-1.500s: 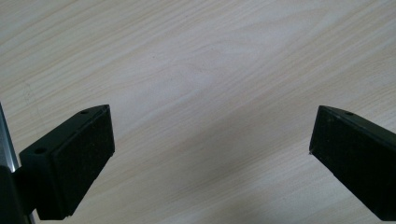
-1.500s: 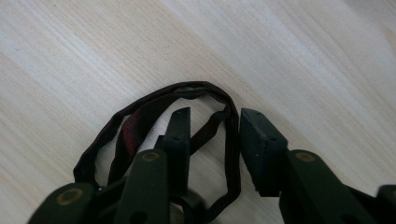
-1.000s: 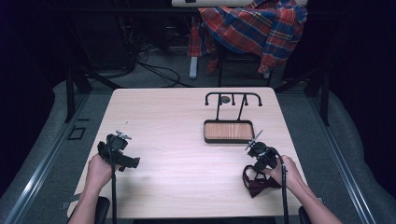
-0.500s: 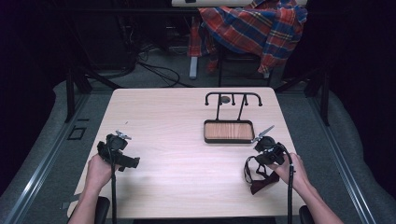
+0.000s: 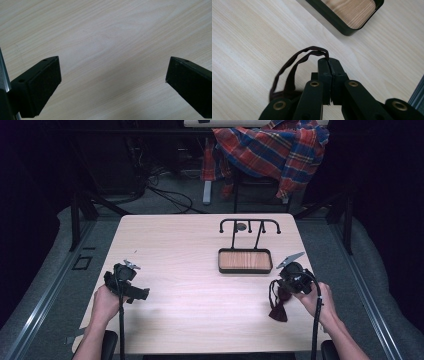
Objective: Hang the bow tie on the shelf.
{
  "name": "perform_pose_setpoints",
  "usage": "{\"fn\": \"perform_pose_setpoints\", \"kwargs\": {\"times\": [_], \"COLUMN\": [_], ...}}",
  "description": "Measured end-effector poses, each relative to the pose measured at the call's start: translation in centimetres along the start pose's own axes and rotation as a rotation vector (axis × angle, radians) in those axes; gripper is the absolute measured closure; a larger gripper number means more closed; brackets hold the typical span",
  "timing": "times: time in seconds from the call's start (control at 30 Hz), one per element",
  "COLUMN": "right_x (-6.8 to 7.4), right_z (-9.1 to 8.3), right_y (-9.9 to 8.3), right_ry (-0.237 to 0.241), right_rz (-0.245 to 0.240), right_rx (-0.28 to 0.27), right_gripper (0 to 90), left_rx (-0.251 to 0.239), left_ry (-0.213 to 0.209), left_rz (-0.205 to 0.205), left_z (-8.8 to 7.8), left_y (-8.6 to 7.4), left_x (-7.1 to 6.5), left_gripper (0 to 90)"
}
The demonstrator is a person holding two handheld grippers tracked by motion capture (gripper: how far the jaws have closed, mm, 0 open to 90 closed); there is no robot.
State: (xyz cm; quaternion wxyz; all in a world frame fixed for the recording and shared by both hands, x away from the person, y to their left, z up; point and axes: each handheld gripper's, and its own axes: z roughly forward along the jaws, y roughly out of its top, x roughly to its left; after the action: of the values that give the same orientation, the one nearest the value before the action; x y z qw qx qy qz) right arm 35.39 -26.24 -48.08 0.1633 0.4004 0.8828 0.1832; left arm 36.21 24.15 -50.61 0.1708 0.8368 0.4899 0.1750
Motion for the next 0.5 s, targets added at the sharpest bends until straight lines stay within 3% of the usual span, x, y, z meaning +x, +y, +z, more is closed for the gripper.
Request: {"fn": "perform_pose_setpoints", "kwargs": {"times": [0.27,0.5], "right_x": [0.1,-0.5], "right_z": [-1.1,-2.4], "right_y": [0.4,0.7], "right_ry": [-0.037,-0.075], "right_rz": [-0.015,0.002], "right_rx": [-0.055,-0.115], "right_gripper": [89.4,89.4], "left_rx": [0.0,0.001], "left_ry": [0.0,0.001], "left_rz": [0.0,-0.001], "left_z": [0.0,0.0], "left_y": [0.0,0.0], "left_x": [0.0,-0.1], "left_gripper": [0.1,0.1]}}
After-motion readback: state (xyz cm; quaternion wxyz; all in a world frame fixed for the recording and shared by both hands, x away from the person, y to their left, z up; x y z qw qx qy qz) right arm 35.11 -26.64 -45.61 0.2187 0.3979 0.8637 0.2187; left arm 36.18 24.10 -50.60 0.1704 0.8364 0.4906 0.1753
